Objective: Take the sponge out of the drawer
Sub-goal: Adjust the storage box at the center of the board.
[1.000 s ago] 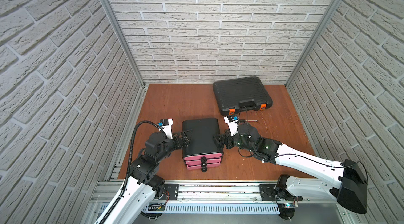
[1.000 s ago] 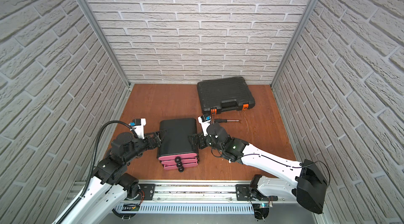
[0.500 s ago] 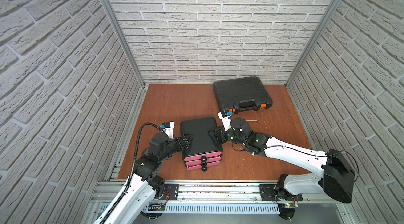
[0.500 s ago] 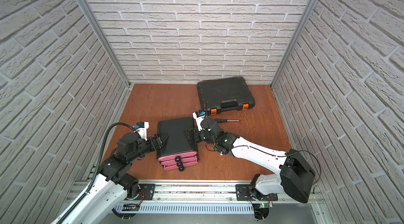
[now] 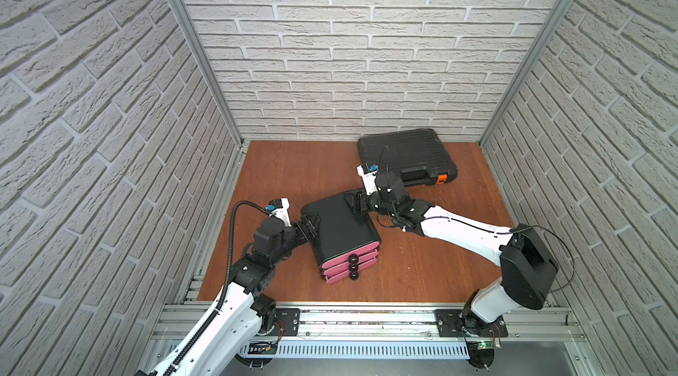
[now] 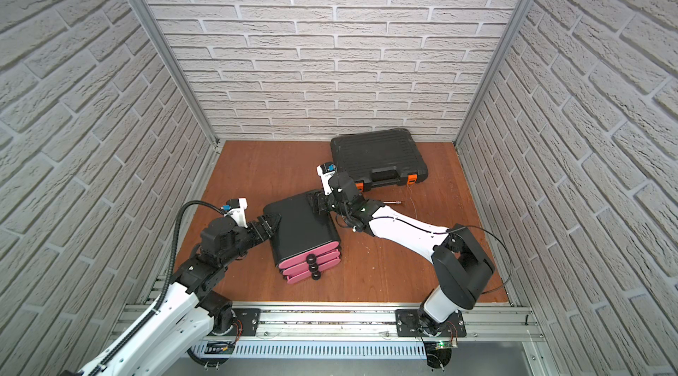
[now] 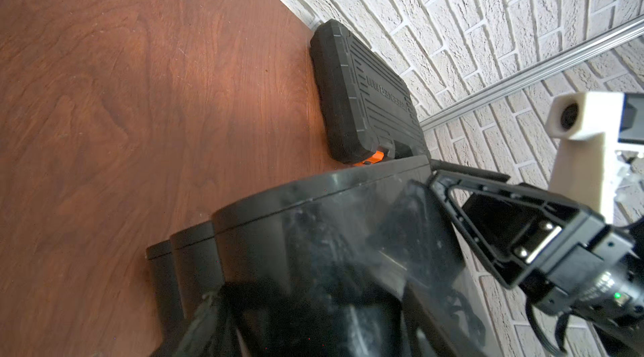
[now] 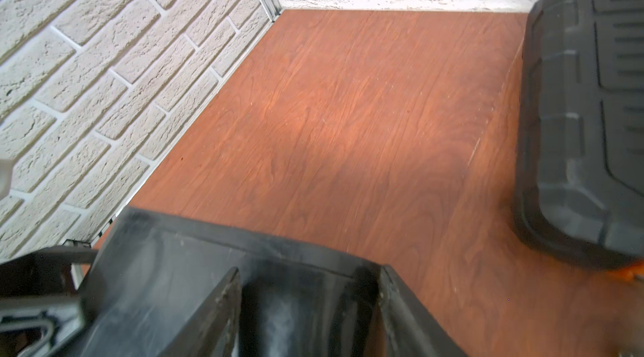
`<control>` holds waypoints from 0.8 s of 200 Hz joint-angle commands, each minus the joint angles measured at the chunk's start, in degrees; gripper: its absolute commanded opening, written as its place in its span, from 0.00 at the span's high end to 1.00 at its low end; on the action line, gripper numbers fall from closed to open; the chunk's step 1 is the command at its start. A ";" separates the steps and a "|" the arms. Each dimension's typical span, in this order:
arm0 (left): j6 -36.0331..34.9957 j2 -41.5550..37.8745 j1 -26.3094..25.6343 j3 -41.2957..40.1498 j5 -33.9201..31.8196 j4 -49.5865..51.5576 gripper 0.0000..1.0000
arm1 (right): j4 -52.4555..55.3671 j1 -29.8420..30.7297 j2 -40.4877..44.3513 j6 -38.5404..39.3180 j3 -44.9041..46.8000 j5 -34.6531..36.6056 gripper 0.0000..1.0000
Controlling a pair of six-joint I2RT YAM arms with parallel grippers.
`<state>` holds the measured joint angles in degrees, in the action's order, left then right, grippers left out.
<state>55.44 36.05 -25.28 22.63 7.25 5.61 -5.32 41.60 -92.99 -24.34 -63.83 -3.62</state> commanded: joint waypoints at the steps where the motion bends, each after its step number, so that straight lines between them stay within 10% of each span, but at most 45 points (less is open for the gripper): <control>1: -2.08 1.94 -1.54 -1.30 7.48 -8.18 0.24 | -0.92 4.28 -5.40 0.61 -2.46 -22.96 0.42; 58: -3.91 2.97 -1.15 0.51 5.43 -6.22 0.20 | 0.14 2.32 -8.71 4.66 -9.28 -27.49 0.45; 87: -8.88 -0.51 -1.05 4.30 -2.35 3.99 0.02 | 1.61 -0.24 -2.05 7.59 -6.85 -18.59 0.41; 160: -21.92 2.54 3.75 14.68 -9.02 5.92 0.02 | 18.15 -0.82 22.23 14.26 3.21 5.50 0.19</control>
<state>39.05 36.03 -23.86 34.59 0.10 13.72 6.02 40.38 -78.26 -11.99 -64.49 -7.40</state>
